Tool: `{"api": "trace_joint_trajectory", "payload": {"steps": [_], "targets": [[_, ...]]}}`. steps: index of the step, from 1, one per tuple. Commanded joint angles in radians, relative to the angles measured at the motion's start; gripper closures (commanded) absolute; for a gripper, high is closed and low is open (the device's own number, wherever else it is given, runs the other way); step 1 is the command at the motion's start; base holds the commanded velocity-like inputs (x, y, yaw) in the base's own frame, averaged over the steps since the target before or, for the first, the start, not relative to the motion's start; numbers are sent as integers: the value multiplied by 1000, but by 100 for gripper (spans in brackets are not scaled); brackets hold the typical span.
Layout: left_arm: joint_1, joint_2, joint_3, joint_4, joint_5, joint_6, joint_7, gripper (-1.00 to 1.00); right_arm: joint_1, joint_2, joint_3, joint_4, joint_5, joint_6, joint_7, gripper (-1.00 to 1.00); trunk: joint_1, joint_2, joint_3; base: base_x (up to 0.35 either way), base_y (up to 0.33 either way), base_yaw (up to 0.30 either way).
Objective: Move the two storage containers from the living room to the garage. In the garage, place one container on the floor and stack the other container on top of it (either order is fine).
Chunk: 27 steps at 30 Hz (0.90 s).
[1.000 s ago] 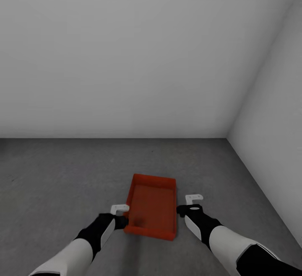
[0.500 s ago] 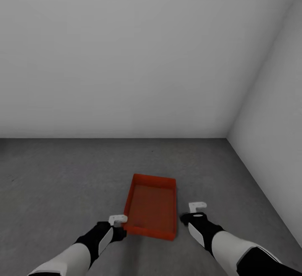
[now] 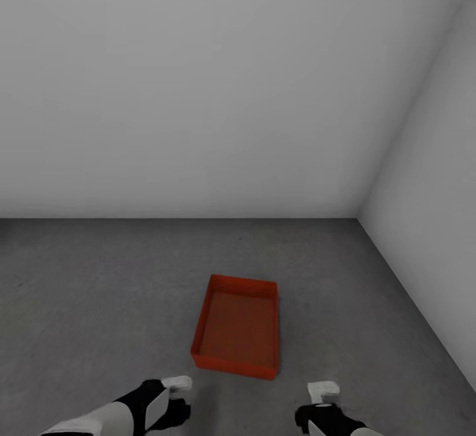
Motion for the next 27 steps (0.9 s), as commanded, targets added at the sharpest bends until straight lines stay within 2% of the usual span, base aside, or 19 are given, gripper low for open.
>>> {"api": "trace_joint_trajectory", "payload": {"steps": [1, 3, 7, 10, 13, 19, 22, 27], "targets": [[3, 6, 1, 4, 29, 5, 5, -100, 28, 0, 11, -2, -5, 2, -5, -100, 0, 0, -1, 0, 0, 0], [28, 15, 1, 11, 53, 4, 3, -100, 83, 1, 11, -1, -6, -20, -6, -100, 0, 0, -1, 0, 0, 0], [94, 18, 1, 12, 62, -1, 2, -100, 164, 2, 10, 0, -8, -62, -7, -100, 0, 0, -1, -16, 0, 0], [140, 19, 1, 13, 63, -37, 3, -100, 207, 2, 10, 1, -7, -79, -8, -100, 0, 0, -1, -203, 0, 0], [210, 20, 0, 13, 63, -97, 3, -100, 246, 1, 9, 2, -7, -120, -8, -100, 0, 0, -1, -306, 0, 0], [253, 33, -1, 14, 61, -130, 2, -100, 268, 0, 9, 4, -8, -154, -8, -100, 0, 0, -1, -263, 0, 0], [258, 46, -1, 14, 61, -135, 2, -100, 270, 0, 9, 16, -7, -158, -2, -100, 0, 0, -1, -68, 0, 0], [262, 52, -1, 14, 61, -145, 3, -100, 271, 2, 9, 35, -7, -163, 14, -100, 0, 0, 2, -11, 0, 0]]}}
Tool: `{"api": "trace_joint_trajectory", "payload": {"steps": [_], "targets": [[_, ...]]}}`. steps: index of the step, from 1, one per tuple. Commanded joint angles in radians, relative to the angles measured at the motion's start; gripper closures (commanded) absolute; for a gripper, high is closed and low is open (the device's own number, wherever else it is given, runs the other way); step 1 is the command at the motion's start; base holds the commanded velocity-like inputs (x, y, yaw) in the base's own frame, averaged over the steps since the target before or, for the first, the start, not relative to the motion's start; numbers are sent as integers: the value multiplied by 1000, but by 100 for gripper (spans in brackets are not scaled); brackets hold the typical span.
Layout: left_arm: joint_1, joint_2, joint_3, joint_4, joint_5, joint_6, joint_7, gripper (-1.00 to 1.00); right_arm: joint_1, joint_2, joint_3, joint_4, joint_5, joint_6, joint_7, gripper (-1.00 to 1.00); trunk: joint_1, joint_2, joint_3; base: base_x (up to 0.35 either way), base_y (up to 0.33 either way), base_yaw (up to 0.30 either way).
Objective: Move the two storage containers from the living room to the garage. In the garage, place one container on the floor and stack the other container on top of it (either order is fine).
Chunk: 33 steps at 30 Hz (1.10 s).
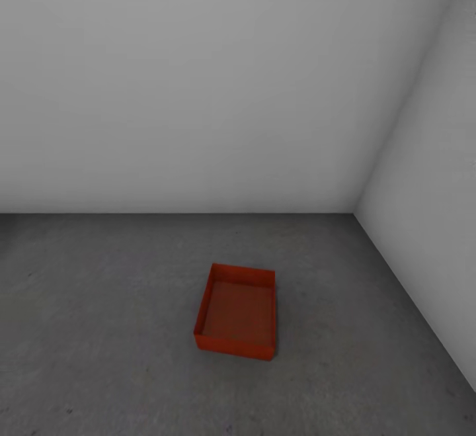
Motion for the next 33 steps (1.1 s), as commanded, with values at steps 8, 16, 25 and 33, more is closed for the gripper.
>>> {"api": "trace_joint_trajectory", "payload": {"steps": [8, 16, 25, 33], "targets": [[81, 29, -1, 0, 8, -121, 3, -100, 0, -1, 8, 4, -11, -17, 1, -100, 0, 0, 11, 0, 0, 0], [86, 35, -1, 0, 10, -134, 4, -100, 0, -1, 8, 4, -11, -17, 1, -100, 0, 0, 24, 0, 0, 0], [86, 35, -1, 0, 7, -135, 3, -100, 1, 1, 8, 17, -11, -16, 15, -100, 0, 0, 38, 0, 0, 0], [86, 35, -1, 0, 6, -136, 3, -100, 25, -3, 8, 24, -11, -16, 139, -100, 0, 0, 51, 0, 0, 0]]}}
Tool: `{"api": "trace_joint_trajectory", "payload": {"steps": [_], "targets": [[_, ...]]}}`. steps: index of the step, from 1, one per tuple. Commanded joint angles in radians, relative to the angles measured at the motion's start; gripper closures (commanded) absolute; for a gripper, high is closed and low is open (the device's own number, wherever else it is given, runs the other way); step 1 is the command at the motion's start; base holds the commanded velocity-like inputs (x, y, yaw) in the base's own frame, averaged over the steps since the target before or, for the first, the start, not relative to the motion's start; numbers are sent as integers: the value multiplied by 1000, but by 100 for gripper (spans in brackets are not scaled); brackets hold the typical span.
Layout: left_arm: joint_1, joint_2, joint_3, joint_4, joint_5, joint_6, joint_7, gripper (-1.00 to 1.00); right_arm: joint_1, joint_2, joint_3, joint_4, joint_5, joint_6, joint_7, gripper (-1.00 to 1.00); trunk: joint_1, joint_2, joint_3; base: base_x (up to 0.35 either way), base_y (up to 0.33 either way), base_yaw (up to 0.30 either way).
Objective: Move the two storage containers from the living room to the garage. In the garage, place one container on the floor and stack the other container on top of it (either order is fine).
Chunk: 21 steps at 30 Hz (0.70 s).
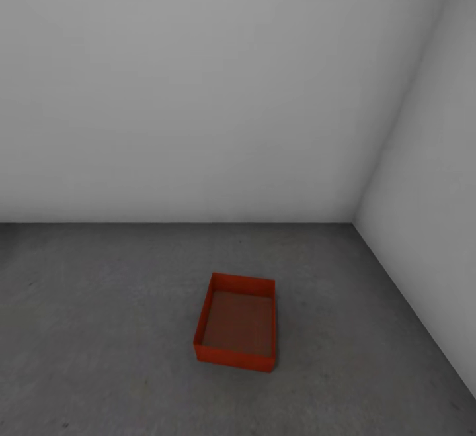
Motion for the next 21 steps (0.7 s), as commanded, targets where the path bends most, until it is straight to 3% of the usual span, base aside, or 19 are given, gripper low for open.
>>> {"api": "trace_joint_trajectory", "payload": {"steps": [1, 21], "targets": [[5, 0, 0, 0, 5, 3, 2, -100, 0, 0, 8, 4, -11, -6, 5, -100, 0, 0, 1, 0, 0, 0], [5, -2, 0, 0, 5, 3, 2, -100, 0, 1, 8, 4, -9, -6, 6, -100, 0, 0, 32, 0, 0, 0]]}}
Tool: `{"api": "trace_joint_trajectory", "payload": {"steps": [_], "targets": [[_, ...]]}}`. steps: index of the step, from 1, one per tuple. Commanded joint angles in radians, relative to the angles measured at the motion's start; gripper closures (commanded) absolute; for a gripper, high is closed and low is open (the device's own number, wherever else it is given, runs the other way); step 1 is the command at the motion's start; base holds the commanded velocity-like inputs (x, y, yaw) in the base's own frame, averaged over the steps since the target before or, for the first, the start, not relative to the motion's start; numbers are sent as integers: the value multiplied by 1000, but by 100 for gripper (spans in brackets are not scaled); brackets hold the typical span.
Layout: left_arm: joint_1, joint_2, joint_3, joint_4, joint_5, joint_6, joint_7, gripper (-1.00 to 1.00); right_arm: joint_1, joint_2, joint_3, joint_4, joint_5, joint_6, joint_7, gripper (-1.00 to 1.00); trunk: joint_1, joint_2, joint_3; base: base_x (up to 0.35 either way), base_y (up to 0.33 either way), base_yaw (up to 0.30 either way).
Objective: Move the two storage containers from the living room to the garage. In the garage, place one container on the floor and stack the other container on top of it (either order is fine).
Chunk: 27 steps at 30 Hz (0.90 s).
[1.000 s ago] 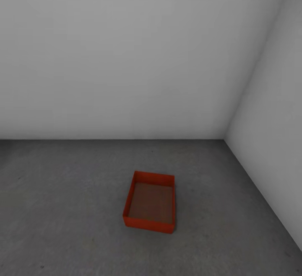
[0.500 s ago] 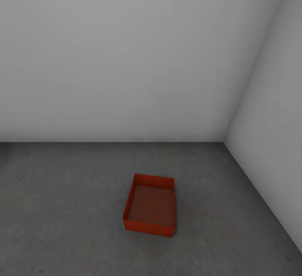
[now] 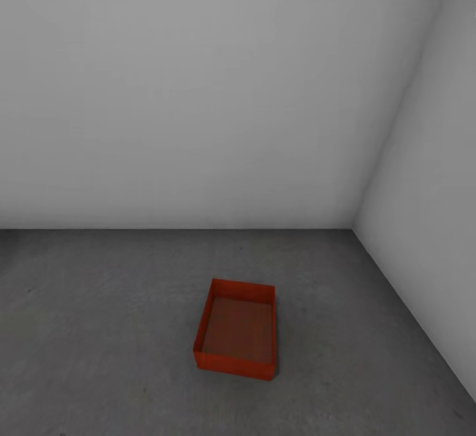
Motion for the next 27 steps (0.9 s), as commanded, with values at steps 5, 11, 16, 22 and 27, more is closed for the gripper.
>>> {"api": "trace_joint_trajectory", "payload": {"steps": [5, 11, 16, 22, 27], "targets": [[-1, 0, 0, 0, 7, 3, 2, -100, -1, 0, 8, 3, -9, -5, -2, -100, 0, 0, 7, 0, 0, 0], [-1, 0, 0, 0, 7, 5, 2, -100, -1, 0, 8, 3, -9, -5, -5, -100, 0, 0, 17, 0, 0, 0], [-1, -1, 0, 0, 7, 5, 2, -100, -1, 1, 8, 3, -9, -4, -6, -100, 0, 0, 24, 0, 0, 0], [-1, -3, 0, 0, 7, 5, 2, -100, -1, 1, 8, 3, -9, -4, -7, -100, 0, 0, 34, 0, 0, 0], [-1, -3, 0, 0, 8, 5, 2, -100, -1, 1, 8, 3, -9, -5, -7, -100, 0, 0, 42, 0, 0, 0]]}}
